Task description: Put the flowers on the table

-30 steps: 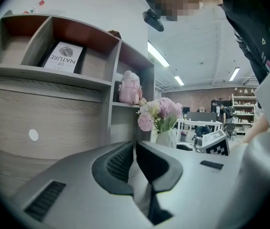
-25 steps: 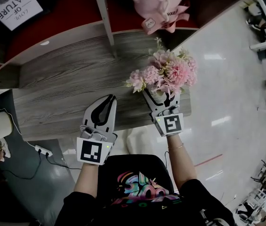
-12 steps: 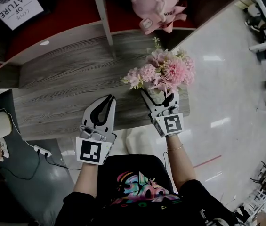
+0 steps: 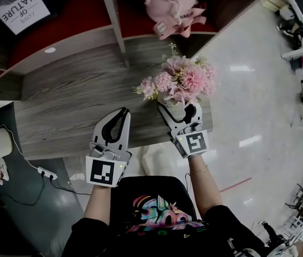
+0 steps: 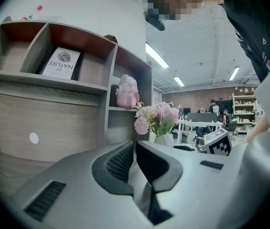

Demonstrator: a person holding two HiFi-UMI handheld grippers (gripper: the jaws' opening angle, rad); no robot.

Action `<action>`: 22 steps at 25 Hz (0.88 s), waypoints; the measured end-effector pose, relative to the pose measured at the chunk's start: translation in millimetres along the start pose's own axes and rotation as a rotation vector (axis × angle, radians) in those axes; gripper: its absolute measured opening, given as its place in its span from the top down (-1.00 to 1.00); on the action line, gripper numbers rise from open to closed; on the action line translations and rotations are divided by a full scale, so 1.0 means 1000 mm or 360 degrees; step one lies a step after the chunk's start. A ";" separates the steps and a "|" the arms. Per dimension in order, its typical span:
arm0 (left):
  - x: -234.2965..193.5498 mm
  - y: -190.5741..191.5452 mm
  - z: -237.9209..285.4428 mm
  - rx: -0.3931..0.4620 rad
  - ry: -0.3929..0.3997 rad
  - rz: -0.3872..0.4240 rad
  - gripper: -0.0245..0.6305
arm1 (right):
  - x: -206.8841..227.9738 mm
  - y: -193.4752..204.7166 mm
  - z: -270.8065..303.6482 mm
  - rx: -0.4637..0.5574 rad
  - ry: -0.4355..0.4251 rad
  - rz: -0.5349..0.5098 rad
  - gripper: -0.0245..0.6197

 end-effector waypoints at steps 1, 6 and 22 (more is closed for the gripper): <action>0.001 -0.001 0.000 0.0002 0.0001 0.0002 0.81 | 0.000 -0.001 -0.001 0.0000 0.0002 0.0001 -0.24; 0.006 -0.006 -0.002 0.0019 0.0003 0.0007 0.81 | 0.001 -0.008 -0.009 0.0003 -0.0002 -0.0001 -0.24; 0.024 -0.072 -0.015 0.0215 0.0085 0.0134 0.81 | -0.002 -0.081 -0.063 -0.0059 -0.0019 -0.0071 -0.18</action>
Point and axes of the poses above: the fingertips, and each gripper's own axes: z forward along the fingers, x to its right, y out of its underside, the point moved 9 cm from there along -z, backward along the fingers, and after that the axes turned 5 degrees about -y, right-handed, at the moved point
